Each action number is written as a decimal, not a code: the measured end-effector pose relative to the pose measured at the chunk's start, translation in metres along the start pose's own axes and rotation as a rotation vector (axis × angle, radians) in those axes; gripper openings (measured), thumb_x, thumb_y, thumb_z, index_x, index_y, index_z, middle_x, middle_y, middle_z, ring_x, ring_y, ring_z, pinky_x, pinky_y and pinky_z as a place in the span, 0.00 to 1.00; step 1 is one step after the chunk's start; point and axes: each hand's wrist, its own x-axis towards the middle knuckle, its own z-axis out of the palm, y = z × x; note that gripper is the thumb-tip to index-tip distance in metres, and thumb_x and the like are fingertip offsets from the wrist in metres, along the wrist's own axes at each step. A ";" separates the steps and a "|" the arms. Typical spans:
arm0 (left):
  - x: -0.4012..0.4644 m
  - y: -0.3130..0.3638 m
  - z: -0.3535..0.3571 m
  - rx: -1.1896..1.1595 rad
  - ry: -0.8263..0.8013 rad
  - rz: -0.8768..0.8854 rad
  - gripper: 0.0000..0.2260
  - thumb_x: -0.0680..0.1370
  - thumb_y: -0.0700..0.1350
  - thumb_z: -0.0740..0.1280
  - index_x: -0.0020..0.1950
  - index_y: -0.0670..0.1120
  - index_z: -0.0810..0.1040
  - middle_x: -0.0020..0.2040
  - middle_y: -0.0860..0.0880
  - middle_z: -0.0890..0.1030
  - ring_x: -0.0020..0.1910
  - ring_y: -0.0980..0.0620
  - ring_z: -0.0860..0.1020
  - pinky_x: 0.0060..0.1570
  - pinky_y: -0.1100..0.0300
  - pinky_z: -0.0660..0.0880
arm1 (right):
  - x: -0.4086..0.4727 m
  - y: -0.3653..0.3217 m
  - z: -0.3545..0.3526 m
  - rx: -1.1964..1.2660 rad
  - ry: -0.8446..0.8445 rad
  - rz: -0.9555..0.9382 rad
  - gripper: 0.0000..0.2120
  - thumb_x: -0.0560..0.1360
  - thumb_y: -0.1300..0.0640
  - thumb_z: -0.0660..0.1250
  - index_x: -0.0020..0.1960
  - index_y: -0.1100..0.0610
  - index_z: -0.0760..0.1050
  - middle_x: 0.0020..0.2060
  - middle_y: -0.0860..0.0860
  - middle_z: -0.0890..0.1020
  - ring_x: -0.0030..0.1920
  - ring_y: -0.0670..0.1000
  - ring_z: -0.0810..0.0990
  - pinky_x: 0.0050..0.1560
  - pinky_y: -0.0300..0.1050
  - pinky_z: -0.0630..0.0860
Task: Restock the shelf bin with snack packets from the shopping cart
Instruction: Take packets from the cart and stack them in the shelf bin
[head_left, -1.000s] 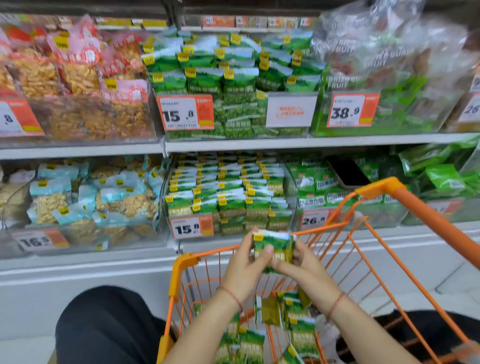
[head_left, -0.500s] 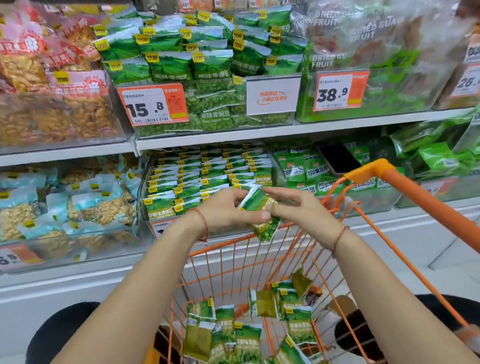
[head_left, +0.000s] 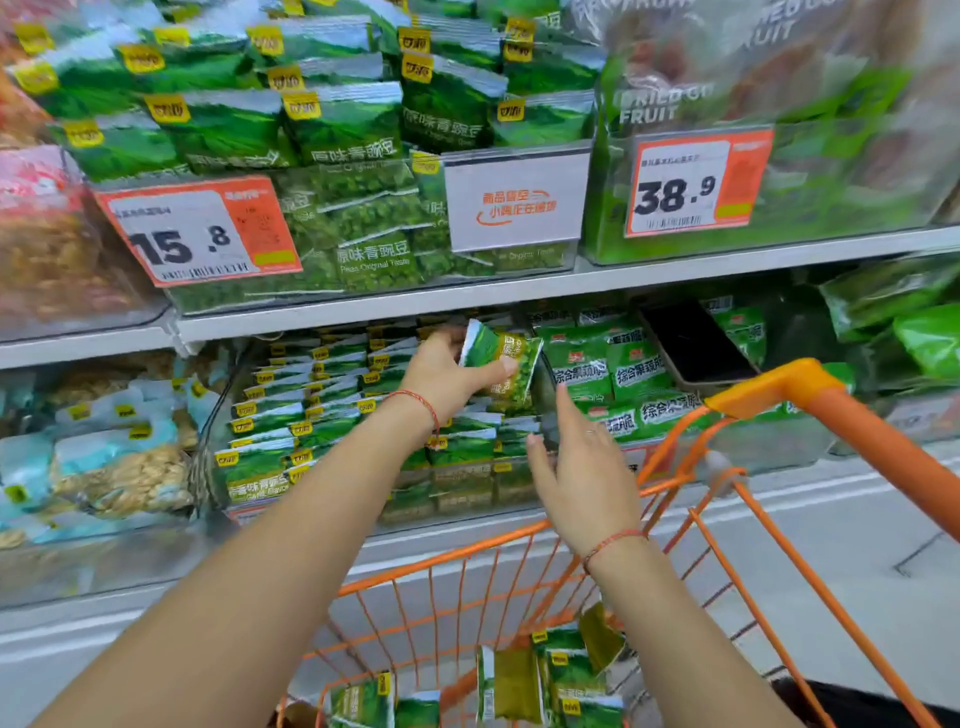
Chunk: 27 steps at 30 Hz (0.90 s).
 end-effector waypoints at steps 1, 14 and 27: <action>0.006 -0.002 0.002 0.057 -0.026 -0.010 0.25 0.71 0.49 0.75 0.63 0.42 0.70 0.60 0.47 0.78 0.59 0.49 0.77 0.56 0.60 0.72 | 0.000 0.000 0.000 -0.006 0.029 -0.013 0.30 0.81 0.46 0.52 0.78 0.53 0.45 0.74 0.51 0.64 0.70 0.53 0.66 0.65 0.48 0.68; 0.036 0.010 0.039 1.063 -0.463 0.146 0.30 0.74 0.48 0.71 0.72 0.41 0.63 0.69 0.42 0.70 0.66 0.44 0.70 0.63 0.54 0.70 | -0.001 0.004 0.006 -0.045 0.126 -0.038 0.32 0.80 0.49 0.55 0.78 0.53 0.45 0.75 0.49 0.62 0.63 0.51 0.74 0.55 0.44 0.73; 0.031 0.005 0.027 1.134 -0.146 0.134 0.33 0.68 0.66 0.70 0.65 0.47 0.71 0.60 0.48 0.78 0.58 0.47 0.76 0.50 0.55 0.71 | -0.001 0.004 0.010 -0.036 0.163 -0.045 0.32 0.79 0.50 0.57 0.78 0.53 0.48 0.74 0.49 0.65 0.60 0.51 0.76 0.52 0.44 0.73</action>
